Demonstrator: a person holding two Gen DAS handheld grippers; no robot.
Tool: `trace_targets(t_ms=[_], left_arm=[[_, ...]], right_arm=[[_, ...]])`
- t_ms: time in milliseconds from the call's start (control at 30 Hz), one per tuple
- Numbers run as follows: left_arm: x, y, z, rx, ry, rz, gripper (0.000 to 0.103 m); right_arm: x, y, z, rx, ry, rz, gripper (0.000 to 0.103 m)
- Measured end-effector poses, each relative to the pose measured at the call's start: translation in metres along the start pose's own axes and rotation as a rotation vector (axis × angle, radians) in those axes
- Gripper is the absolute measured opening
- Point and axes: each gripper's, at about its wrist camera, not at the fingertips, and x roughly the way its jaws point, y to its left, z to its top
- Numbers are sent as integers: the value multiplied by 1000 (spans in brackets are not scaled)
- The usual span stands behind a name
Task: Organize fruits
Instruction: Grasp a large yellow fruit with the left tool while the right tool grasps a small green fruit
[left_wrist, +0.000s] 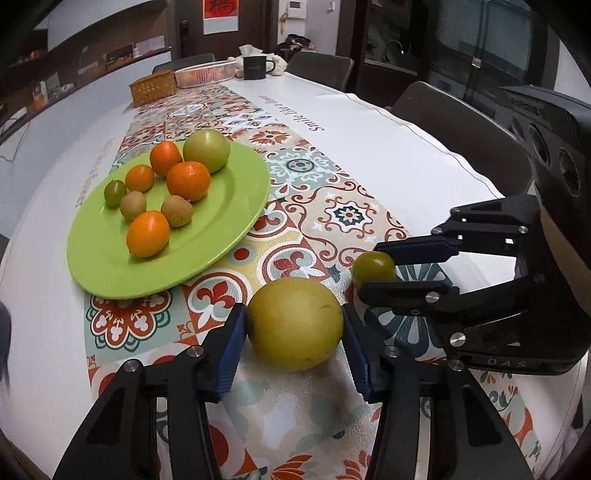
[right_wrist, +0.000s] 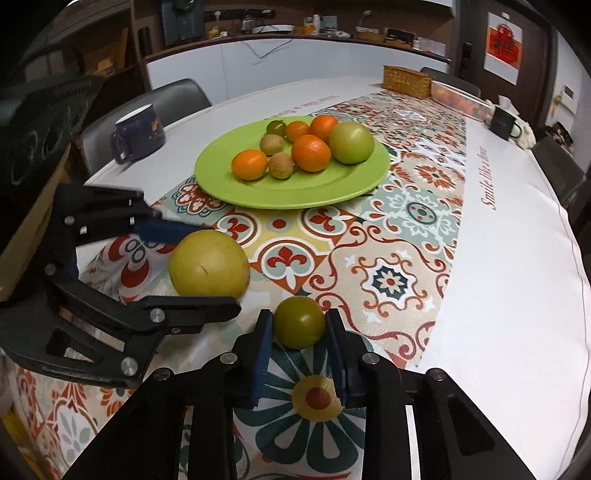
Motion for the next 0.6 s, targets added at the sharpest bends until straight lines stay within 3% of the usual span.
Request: trace_targets(t_ms=[233, 600], left_arm=[[-9, -1, -5, -27, 4, 48, 50], [-57, 6, -17, -112, -55, 110, 50]], right_arm=[[-11, -1, -3, 54, -27, -17, 30], [-41, 18, 2, 103, -93, -9, 30]])
